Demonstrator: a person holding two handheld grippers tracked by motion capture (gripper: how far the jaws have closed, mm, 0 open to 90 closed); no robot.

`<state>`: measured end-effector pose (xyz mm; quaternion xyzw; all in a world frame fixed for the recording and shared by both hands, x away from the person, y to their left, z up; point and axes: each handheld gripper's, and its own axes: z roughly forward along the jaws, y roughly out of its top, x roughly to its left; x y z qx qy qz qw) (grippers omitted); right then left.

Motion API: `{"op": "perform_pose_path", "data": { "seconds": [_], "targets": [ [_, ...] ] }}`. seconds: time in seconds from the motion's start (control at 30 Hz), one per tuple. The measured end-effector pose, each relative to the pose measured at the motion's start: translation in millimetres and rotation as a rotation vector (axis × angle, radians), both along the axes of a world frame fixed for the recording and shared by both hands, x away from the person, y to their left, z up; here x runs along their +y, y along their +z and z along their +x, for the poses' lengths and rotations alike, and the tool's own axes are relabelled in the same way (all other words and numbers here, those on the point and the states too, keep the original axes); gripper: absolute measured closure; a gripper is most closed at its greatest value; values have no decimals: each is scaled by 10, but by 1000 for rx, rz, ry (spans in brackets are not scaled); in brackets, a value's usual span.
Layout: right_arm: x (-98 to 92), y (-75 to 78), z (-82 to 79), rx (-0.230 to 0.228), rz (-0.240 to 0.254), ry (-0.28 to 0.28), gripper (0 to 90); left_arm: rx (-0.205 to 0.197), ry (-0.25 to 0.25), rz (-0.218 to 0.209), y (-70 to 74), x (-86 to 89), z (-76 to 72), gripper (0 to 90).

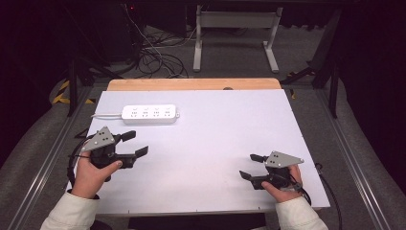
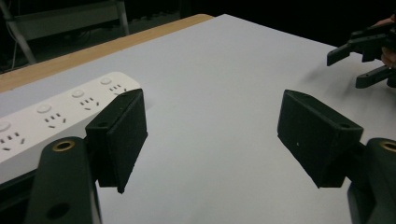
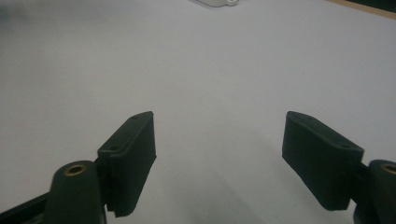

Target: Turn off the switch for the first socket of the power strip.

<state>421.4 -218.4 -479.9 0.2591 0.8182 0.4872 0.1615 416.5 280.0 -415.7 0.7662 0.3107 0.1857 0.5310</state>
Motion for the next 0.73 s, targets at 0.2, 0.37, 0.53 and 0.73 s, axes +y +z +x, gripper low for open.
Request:
{"op": "perform_pose_path", "data": {
  "seconds": [0.2,0.37,0.53,0.73],
  "targets": [
    [-4,5,-5,-2,0,-1,261,-4,-30,-22,-164,-64,-91,209],
    [-10,8,-8,-2,3,0,260,-6,-47,-29,-341,-116,-172,200],
    [-14,6,-8,-2,5,2,259,-17,-81,-21,-515,-124,-223,200],
    [-21,1,-2,0,6,0,258,41,-52,-67,-675,-111,-252,185]
  ]
}}
